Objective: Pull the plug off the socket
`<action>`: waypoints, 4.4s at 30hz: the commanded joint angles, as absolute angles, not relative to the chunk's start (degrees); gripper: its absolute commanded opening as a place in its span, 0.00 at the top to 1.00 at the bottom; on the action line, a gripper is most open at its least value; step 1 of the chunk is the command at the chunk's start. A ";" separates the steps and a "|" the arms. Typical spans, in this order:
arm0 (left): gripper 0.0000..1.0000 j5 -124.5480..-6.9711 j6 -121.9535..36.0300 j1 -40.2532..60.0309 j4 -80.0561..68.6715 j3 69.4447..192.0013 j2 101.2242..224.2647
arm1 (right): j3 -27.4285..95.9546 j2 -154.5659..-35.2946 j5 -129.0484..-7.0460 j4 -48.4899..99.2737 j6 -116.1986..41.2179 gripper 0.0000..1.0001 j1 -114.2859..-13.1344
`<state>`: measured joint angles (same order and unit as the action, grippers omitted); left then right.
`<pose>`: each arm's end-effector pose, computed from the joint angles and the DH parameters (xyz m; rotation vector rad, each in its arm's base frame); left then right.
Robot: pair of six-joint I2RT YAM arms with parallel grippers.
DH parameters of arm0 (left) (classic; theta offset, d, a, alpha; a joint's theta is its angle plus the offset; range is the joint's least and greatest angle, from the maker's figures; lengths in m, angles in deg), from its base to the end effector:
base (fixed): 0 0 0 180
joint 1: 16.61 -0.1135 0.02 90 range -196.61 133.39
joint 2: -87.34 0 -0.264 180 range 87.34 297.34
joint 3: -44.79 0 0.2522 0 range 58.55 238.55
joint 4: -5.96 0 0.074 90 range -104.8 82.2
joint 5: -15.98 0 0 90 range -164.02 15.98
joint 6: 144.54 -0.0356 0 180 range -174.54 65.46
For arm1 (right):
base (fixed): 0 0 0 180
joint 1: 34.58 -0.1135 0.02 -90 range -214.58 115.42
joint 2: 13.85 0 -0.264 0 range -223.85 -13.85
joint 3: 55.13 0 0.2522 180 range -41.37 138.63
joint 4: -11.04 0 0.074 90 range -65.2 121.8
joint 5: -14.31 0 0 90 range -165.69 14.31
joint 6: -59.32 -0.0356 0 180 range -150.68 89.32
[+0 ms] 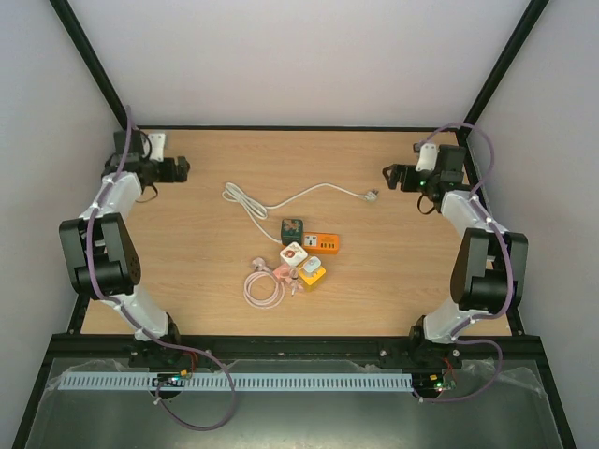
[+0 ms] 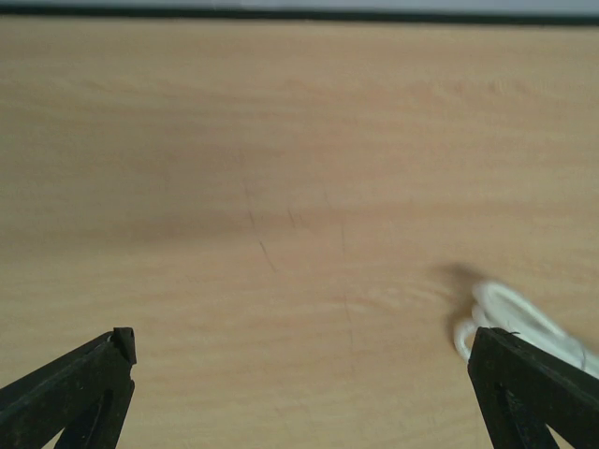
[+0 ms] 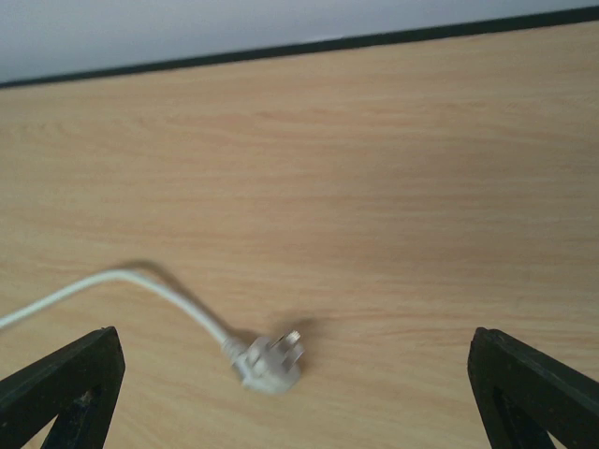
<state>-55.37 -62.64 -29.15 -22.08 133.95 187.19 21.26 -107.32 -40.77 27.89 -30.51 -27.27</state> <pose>0.3900 0.0751 0.2594 0.0881 2.2086 -0.1665 0.3623 -0.0259 0.2453 -0.2169 2.0858 0.5773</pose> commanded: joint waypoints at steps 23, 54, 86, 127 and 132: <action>0.00 -43.44 -75.81 -18.75 -23.12 113.36 166.99 | 13.80 -97.36 -34.73 52.66 19.28 0.02 -44.15; 0.00 -39.21 -76.45 -17.23 -24.53 110.05 162.25 | 14.20 -111.50 -45.34 47.86 29.31 0.13 -59.19; 0.00 -49.88 -69.20 -6.77 -25.30 118.04 171.11 | 25.08 -123.49 -50.39 33.61 5.77 0.56 -64.40; 0.25 -66.36 -56.93 8.96 -21.97 136.58 197.56 | 23.61 -124.99 -51.21 17.55 -10.03 0.27 -64.88; 0.30 -66.40 -56.88 9.29 -20.91 136.60 197.97 | 24.35 -126.94 -49.24 15.08 -10.23 0.25 -64.82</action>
